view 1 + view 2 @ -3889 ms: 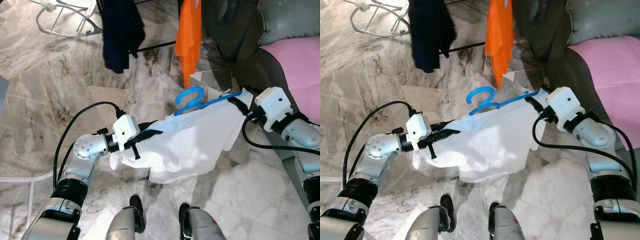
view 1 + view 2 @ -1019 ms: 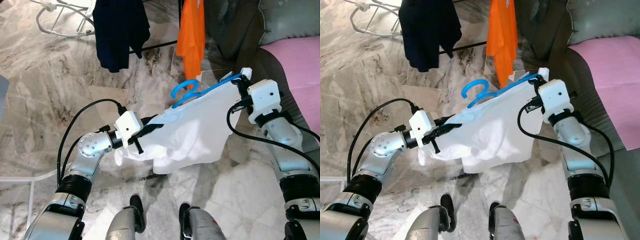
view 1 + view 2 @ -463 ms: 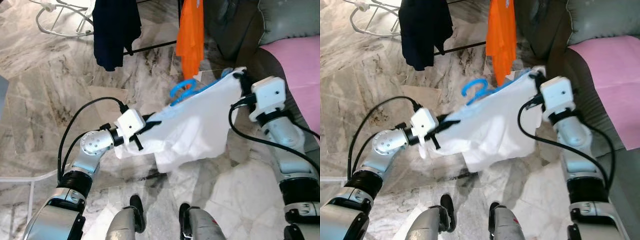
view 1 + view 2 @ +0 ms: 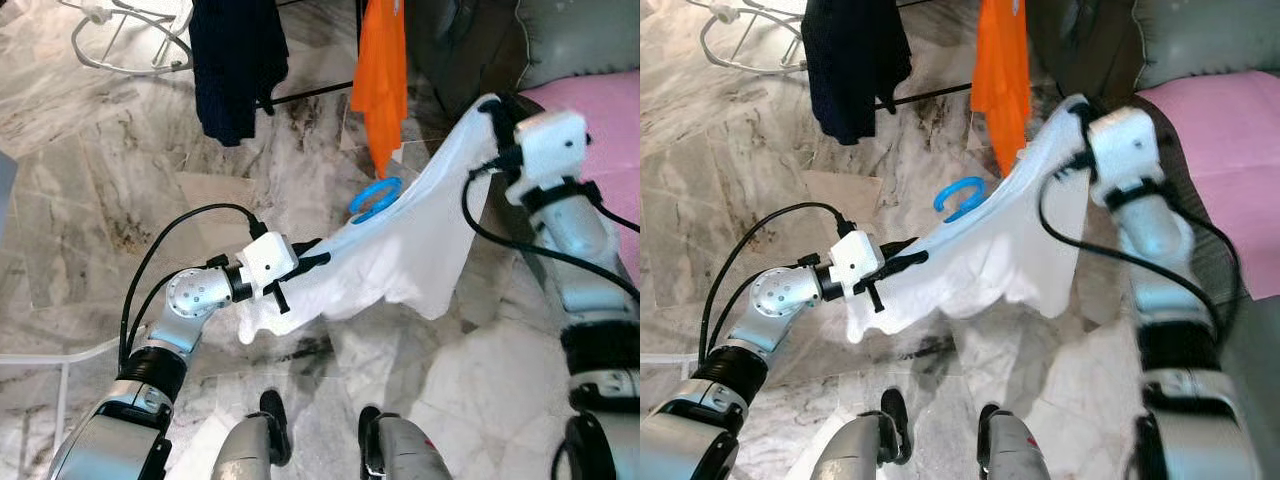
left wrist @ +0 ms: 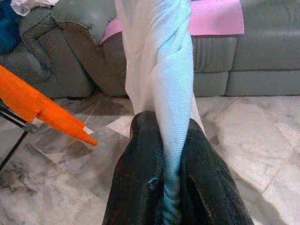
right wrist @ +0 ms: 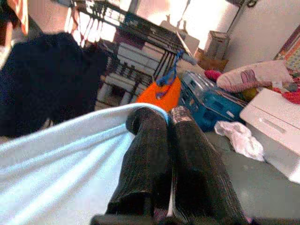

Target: Hang hanger

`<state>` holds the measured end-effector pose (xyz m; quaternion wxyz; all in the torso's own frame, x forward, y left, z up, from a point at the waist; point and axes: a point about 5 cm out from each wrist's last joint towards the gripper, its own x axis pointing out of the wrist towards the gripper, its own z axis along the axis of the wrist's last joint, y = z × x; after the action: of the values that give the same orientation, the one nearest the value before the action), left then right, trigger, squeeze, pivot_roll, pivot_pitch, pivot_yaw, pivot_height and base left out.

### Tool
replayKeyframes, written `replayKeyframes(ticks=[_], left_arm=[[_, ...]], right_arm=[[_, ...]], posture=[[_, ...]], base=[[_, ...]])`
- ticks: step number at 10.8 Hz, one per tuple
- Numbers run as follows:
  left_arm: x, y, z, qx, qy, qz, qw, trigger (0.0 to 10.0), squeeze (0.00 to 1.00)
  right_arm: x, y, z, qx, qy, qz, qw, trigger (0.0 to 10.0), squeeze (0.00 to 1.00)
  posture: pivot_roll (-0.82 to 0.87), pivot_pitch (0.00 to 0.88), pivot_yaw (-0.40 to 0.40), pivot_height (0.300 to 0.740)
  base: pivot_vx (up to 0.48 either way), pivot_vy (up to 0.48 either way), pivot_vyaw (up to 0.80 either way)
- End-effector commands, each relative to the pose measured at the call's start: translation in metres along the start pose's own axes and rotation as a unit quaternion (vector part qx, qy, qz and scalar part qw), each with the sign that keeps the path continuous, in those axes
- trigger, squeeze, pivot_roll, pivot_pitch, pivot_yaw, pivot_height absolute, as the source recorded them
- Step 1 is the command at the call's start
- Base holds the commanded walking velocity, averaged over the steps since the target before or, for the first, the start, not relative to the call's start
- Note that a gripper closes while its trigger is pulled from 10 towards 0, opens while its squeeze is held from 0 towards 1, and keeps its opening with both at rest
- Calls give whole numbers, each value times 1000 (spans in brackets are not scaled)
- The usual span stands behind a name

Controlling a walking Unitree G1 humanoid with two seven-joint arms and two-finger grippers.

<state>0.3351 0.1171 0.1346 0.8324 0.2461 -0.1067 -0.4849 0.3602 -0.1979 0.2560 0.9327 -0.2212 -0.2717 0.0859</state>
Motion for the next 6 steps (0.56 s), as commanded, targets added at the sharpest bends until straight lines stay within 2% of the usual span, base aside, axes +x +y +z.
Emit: replayKeyframes(ticks=[1,2,3,4,5,6], left_arm=[[-3,-14,-8,-2,16,-36,999,0,0],[0,-17,-7,-2,12,-42,999,0,0],[2,-19,-6,-2,9,-44,999,0,0],[5,-19,-5,-1,6,-44,999,0,0],[6,-18,-4,0,5,-43,999,0,0],[8,-16,-3,3,6,-36,999,0,0]], right_arm=[[10,7,13,26,-32,4,999,0,0],[18,32,22,72,-49,41,995,0,0],[19,51,27,99,-56,83,990,0,0],[12,84,38,144,-67,176,972,0,0],[8,93,42,155,-73,205,964,0,0],[-9,109,52,177,-81,282,940,0,0]], posture=[[-175,316,60,740],[-171,315,60,740],[-170,314,59,740],[-168,314,58,740],[-168,313,58,740],[-173,315,60,740]], base=[[0,0,0],[0,0,0],[0,0,0],[0,0,0],[0,0,0],[0,0,0]])
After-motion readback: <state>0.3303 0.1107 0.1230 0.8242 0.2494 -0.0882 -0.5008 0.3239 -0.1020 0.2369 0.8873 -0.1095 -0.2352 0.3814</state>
